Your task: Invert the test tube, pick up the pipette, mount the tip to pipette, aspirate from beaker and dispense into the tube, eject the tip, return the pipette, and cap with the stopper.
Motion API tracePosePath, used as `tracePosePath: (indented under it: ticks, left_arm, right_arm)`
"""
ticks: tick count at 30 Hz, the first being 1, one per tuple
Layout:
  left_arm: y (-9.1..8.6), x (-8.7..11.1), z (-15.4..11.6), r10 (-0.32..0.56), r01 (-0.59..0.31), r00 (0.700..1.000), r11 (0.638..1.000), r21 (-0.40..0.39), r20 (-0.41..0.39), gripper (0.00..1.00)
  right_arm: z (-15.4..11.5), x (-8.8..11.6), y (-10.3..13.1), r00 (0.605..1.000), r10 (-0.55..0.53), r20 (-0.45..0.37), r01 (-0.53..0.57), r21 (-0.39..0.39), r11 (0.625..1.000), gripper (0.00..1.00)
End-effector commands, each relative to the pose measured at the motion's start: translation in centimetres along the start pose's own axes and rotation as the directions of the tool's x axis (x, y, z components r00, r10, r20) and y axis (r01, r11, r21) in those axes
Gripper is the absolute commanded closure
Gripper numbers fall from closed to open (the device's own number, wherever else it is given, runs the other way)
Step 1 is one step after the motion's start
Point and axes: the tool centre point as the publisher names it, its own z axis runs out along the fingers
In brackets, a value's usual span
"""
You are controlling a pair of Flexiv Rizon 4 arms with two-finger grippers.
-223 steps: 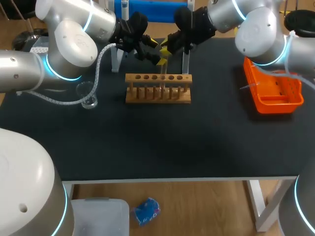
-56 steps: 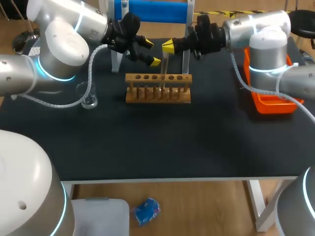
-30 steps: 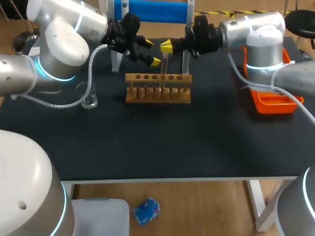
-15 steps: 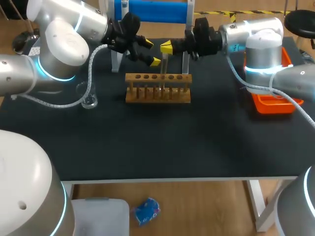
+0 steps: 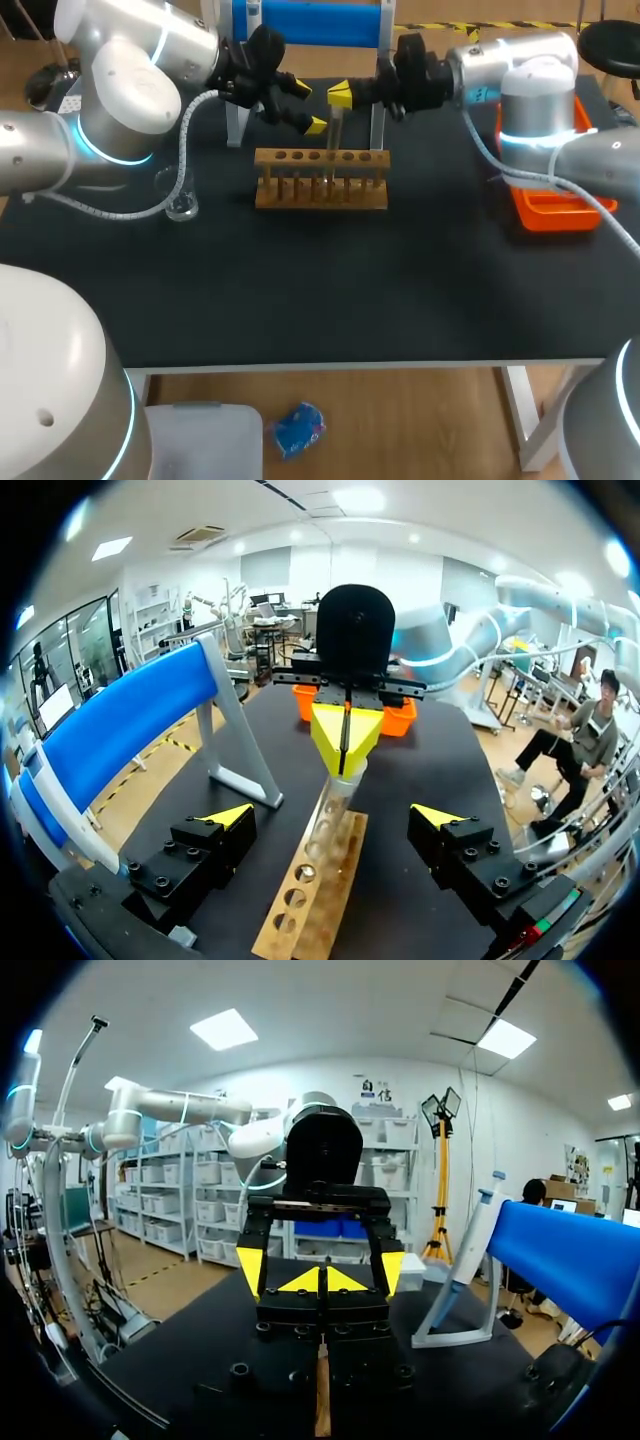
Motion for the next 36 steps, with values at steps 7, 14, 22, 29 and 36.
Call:
tracePosePath:
  ticks: [7,14,22,29,36]
  left_arm:
    - [0.1,0.0,0.0,0.0,0.0,1.0,1.0,0.002,0.001,0.0]
    - [0.1,0.0,0.0,0.0,0.0,1.0,1.0,0.002,0.001,0.0]
    - [0.1,0.0,0.0,0.0,0.0,1.0,1.0,0.002,0.001,0.0]
    - [0.1,0.0,0.0,0.0,0.0,1.0,1.0,0.002,0.001,0.0]
    - [0.1,0.0,0.0,0.0,0.0,1.0,1.0,0.002,0.001,0.0]
  right_arm:
    - [-0.2,-0.3,-0.2,1.0,-0.005,0.002,0.005,0.016,1.0,1.0]
    - [-0.1,-0.6,0.4,1.0,-0.014,-0.001,0.014,0.024,1.0,1.0]
    - [-0.1,-0.6,1.0,1.0,-0.027,-0.005,0.027,0.032,0.999,1.0]
    - [-0.2,-0.6,1.1,1.0,-0.029,-0.001,0.029,0.037,0.999,1.0]
    - [-0.7,-0.4,2.3,0.999,-0.046,0.004,0.045,0.049,0.998,1.0]
